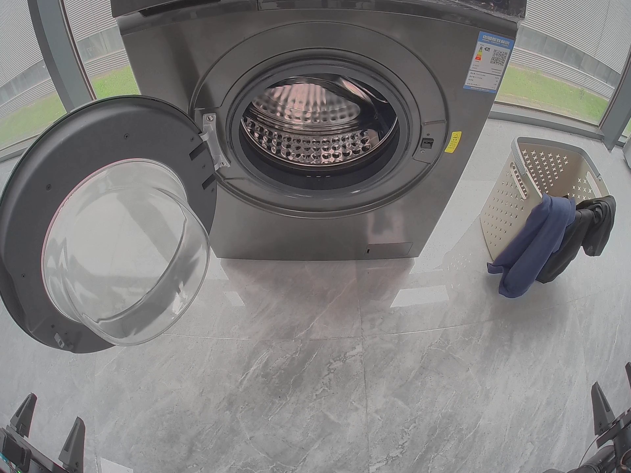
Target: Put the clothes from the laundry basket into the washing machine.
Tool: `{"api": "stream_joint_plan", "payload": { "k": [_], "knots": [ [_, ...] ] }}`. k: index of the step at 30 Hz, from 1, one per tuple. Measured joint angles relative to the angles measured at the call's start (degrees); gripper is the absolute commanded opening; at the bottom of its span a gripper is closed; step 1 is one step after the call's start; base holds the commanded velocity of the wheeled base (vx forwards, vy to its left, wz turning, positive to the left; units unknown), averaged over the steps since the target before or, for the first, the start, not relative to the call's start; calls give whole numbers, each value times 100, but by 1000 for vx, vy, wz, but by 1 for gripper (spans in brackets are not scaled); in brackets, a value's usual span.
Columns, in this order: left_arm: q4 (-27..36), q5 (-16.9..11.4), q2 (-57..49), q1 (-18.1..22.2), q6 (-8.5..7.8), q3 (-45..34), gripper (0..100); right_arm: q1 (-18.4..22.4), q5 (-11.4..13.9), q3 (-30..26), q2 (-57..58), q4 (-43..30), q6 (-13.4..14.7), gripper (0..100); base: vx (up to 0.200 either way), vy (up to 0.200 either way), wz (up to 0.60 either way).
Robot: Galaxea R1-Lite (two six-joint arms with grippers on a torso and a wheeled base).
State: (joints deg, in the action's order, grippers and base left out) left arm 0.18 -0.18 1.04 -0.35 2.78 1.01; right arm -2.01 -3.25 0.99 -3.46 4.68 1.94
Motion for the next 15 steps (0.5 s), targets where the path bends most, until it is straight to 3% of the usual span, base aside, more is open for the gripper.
{"api": "stream_joint_plan", "payload": {
  "k": [11,15],
  "knots": [
    [0,0,0,0,4,0,100,201,121,2,256,-621,-27,100,0,0,0],
    [0,0,0,0,-2,0,100,201,134,2,272,-590,-41,100,0,-200,0]
  ]
}}
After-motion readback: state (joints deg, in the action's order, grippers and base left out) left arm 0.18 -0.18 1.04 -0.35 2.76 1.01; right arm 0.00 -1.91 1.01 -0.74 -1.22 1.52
